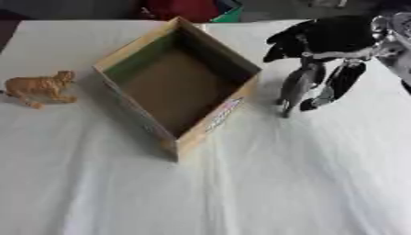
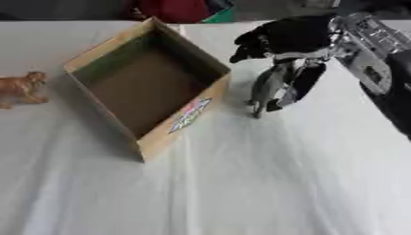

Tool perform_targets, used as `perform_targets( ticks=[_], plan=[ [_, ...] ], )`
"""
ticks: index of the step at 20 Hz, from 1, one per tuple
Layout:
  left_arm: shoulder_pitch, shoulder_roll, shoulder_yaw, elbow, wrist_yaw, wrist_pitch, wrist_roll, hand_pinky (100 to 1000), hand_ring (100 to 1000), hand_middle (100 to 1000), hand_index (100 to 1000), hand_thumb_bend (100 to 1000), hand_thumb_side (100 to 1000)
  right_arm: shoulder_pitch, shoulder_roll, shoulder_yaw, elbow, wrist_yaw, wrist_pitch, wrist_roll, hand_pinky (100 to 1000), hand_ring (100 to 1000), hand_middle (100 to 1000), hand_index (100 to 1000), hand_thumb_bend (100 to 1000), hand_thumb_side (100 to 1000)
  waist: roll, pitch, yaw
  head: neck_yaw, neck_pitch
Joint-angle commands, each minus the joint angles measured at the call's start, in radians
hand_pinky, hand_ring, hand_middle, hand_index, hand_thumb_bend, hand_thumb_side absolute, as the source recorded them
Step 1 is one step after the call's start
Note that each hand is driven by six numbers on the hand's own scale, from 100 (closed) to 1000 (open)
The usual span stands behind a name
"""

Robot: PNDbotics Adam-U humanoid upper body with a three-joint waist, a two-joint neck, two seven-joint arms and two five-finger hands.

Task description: Pick up objects on the table and place them in the box.

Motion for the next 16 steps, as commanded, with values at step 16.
perform_targets(
  ticks=[16],
  plan=[
    [-0.006,0.003,0.004,-0.017,0.001,-0.009,0.011,569,709,778,844,100,858,-0.002,0.001,-0.062,0.079,-0.049,-0.129,0.236,891,1000,825,926,413,469,0.007,-0.007,0.001,-0.008,-0.013]
  ],
)
